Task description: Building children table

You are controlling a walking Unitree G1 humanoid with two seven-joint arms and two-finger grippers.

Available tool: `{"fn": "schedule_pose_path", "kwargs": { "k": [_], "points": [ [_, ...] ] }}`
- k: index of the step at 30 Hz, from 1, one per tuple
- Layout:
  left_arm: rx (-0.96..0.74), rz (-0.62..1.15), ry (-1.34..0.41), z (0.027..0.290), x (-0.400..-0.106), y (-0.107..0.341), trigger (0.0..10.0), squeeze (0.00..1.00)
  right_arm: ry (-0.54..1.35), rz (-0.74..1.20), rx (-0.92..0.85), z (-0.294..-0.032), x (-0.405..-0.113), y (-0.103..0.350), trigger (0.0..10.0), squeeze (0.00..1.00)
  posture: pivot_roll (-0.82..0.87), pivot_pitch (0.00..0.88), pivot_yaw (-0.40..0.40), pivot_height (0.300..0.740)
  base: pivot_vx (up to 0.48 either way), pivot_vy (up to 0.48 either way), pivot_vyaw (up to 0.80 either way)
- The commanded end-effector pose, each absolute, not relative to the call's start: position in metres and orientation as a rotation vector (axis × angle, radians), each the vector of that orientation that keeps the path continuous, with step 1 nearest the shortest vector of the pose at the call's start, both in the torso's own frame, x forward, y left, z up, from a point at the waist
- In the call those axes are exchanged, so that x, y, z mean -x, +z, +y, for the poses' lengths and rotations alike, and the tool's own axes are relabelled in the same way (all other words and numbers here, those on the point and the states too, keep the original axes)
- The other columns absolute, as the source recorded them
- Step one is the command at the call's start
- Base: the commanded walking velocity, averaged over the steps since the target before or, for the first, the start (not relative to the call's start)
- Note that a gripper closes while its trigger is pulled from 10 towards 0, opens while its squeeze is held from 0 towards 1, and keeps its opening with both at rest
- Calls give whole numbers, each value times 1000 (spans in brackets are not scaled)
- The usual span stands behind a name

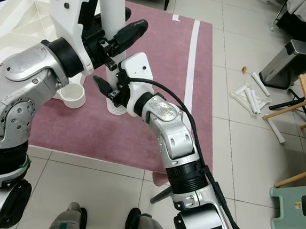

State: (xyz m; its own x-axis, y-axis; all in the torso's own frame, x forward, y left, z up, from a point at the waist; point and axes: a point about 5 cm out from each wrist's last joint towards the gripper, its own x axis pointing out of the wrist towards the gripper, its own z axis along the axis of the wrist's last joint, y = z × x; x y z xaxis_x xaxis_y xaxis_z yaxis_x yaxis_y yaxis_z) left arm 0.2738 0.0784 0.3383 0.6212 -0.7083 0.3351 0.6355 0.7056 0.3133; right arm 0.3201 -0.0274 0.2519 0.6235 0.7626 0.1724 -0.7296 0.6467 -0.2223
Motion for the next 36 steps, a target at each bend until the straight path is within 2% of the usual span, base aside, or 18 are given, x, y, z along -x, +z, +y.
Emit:
{"fn": "schedule_pose_path", "kwargs": {
  "k": [1, 2, 3, 4, 10, 11, 14, 16, 20, 21, 26, 30, 31, 32, 33, 35, 36],
  "points": [
    [-261, -399, -959, 58, -267, 322, 0, 0, 848, -270, 139, -26, -321, 257, 0, 0, 151, 145, -62, 740, 0, 0, 0],
    [-279, -407, -941, 58, -269, 322, 8510, 0, 847, -269, 131, -26, -320, 256, 0, 0, 151, 145, -62, 740, 0, 0, 0],
    [-279, -407, -941, 58, -269, 322, 8510, 0, 847, -269, 131, -26, -320, 256, 0, 0, 151, 145, -62, 740, 0, 0, 0],
    [-293, -411, -925, 58, -271, 321, 10000, 0, 846, -270, 126, -26, -320, 256, 0, 0, 151, 145, -61, 740, 0, 0, 0],
    [-305, -397, -921, 58, -272, 315, 10000, 0, 837, -274, 116, -26, -320, 255, 0, 0, 151, 141, -59, 740, 0, 0, 0],
    [-287, -380, -951, 60, -270, 311, 10000, 1000, 812, -277, 110, -28, -321, 255, 0, 0, 150, 139, -59, 740, 0, 0, 0],
    [-278, -377, -964, 61, -269, 309, 10000, 1000, 802, -278, 108, -29, -322, 255, 0, 0, 150, 139, -59, 740, 0, 0, 0],
    [-218, -370, -1031, 64, -262, 308, 10000, 1000, 758, -277, 98, -33, -325, 254, 0, 0, 152, 136, -59, 740, 0, 0, 0],
    [-213, -376, -1023, 67, -261, 308, 10000, 1000, 748, -277, 93, -34, -326, 254, 0, 0, 152, 133, -59, 740, 0, 0, 0],
    [-212, -381, -1030, 72, -259, 307, 10000, 0, 732, -279, 82, -36, -327, 254, 0, 0, 151, 130, -57, 740, 0, 0, 0],
    [-159, -388, -1131, 80, -244, 306, 10000, 0, 680, -291, 56, -44, -331, 255, 0, 0, 151, 128, -56, 740, 0, 0, 0],
    [-103, -397, -1163, 98, -232, 303, 10000, 0, 550, -337, 34, -65, -339, 263, 0, 0, 149, 130, -56, 740, 0, 0, 0],
    [-101, -374, -1125, 105, -233, 298, 10000, 0, 480, -368, 50, -74, -340, 266, 7608, 0, 152, 132, -57, 740, 0, 0, 0],
    [-101, -374, -1125, 105, -233, 298, 10000, 0, 480, -368, 50, -74, -340, 266, 7608, 0, 152, 132, -57, 740, 0, 0, 0],
    [-111, -344, -1073, 110, -237, 293, 10000, 0, 438, -385, 67, -78, -340, 269, 10000, 0, 152, 133, -58, 740, 0, 0, 0],
    [-111, -344, -1073, 110, -237, 293, 10000, 0, 438, -385, 67, -78, -340, 269, 10000, 0, 152, 133, -58, 740, 0, 0, 0],
    [-141, -294, -992, 115, -244, 286, 10000, 0, 401, -407, 94, -81, -338, 271, 10000, 0, 151, 135, -58, 740, 0, 0, 0]
  ]
}}
